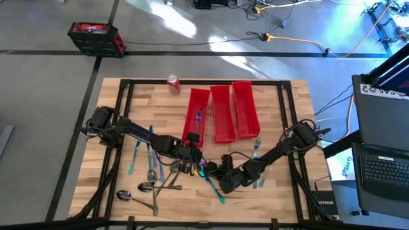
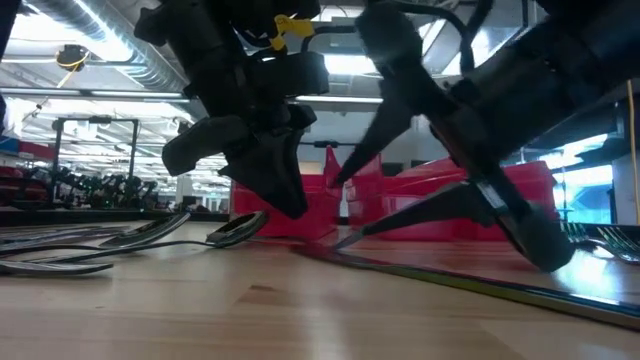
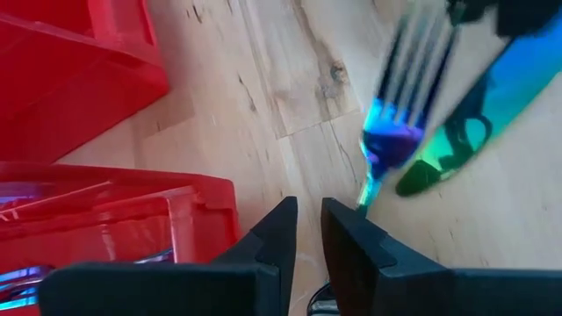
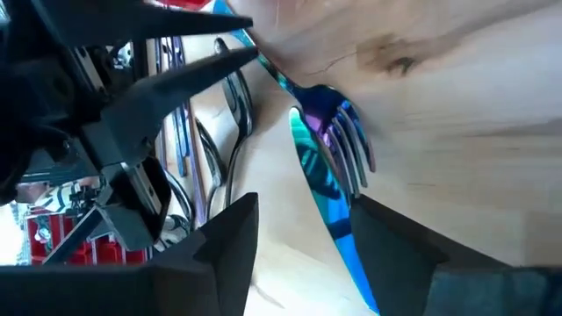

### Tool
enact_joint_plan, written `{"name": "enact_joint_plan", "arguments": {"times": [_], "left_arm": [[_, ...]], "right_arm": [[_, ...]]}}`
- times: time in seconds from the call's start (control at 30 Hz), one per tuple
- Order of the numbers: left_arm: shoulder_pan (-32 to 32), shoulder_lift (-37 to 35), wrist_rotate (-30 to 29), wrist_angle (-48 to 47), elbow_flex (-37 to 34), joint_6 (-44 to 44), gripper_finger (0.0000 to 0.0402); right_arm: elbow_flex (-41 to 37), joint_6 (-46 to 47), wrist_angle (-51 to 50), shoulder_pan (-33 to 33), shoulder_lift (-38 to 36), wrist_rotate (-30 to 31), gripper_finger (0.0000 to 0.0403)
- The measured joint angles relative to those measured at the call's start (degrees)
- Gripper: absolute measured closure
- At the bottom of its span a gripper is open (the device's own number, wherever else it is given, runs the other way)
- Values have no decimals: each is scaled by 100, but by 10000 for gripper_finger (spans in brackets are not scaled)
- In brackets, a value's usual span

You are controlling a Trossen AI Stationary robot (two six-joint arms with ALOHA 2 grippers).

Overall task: Sort silverware
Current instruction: Put the purple fork into the left red bin

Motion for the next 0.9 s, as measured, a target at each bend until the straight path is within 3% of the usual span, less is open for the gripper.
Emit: {"name": "enact_joint_plan", "arguments": {"times": [0.5, 0.9], "left_arm": [[4, 0, 70, -55, 0, 131, 359], [15, 0, 90, -138, 0, 178, 359]], "right_arm": [[-2, 1082, -459, 8, 57, 502, 238], [4, 1191, -599, -42, 101, 327, 246]]}}
